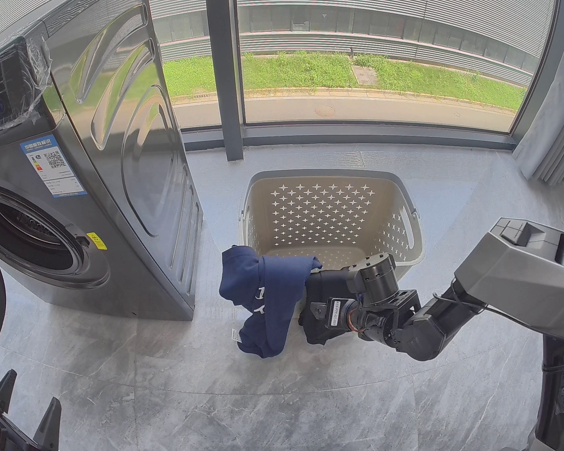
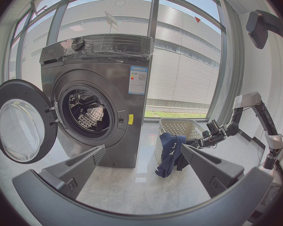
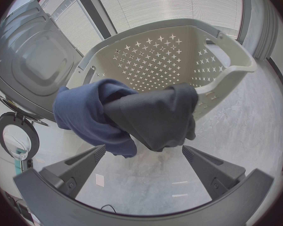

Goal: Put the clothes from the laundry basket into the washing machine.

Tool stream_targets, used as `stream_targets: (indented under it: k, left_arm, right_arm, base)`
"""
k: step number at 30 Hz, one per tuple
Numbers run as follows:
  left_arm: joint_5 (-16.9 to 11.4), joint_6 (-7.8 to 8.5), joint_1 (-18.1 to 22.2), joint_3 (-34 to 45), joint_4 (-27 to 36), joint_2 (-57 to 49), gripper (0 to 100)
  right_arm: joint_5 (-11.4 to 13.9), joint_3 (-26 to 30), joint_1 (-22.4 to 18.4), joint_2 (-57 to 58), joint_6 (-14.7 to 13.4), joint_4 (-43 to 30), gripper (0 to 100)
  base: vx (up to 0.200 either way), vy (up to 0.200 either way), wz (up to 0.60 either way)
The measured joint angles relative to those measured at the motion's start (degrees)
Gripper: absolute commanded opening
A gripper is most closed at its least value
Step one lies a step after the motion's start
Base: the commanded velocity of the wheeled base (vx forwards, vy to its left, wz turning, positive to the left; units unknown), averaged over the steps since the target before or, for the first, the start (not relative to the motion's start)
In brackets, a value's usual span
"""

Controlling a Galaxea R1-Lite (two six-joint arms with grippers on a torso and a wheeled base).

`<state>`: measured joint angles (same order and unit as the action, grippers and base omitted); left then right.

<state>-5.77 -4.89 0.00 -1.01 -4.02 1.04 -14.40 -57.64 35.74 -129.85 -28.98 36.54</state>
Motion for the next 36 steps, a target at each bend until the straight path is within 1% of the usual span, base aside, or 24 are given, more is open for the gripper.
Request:
stream_targets:
  k: [3,5,13,19,20,24,29,36]
  left_arm:
    - [0.0,-0.57,0.0,0.0,0.01,0.0,100]
    - [0.0,-0.68,0.0,0.0,0.0,0.0,100]
    - [0.05,-0.88,0.0,0.0,0.0,0.0,100]
    - [0.02,-0.9,-0.02,0.0,0.0,0.0,100]
    - [0.02,-0.91,-0.02,0.0,0.0,0.0,100]
    - [0.0,-1.05,-0.02,0.0,0.0,0.0,100]
    - [-0.02,-1.07,0.0,0.0,0.0,0.0,100]
    - [0.0,-1.13,0.0,0.0,0.01,0.0,100]
  right_arm:
    - [-0.02,-1.32,-0.17,-1.9,0.33,1.72,100]
    - [0.0,-1.89,-0.27,-2.84,0.55,2.22,100]
    - [-0.02,-6.58,-1.93,-6.23,0.99,3.91,100]
    - [-0.02,-8.84,-2.58,-7.77,0.95,4.46,100]
    - [0.0,-9.14,-2.65,-7.94,0.93,4.82,0]
    - [0.11,-9.8,-2.82,-8.48,0.98,6.66,0]
    - [0.15,-9.7,-2.67,-8.73,0.95,6.77,0]
    - [0.12,-8.01,-2.39,-7.55,0.88,6.84,0]
  base:
    - [0.0,0.0,0.0]
    - [0.0,0.0,0.0]
    - [0.0,0.0,0.0]
    - [0.0,0.0,0.0]
    - [0.0,0.0,0.0]
    - [0.0,0.0,0.0]
    - [0.0,0.0,0.0]
    - [0.0,0.0,0.0]
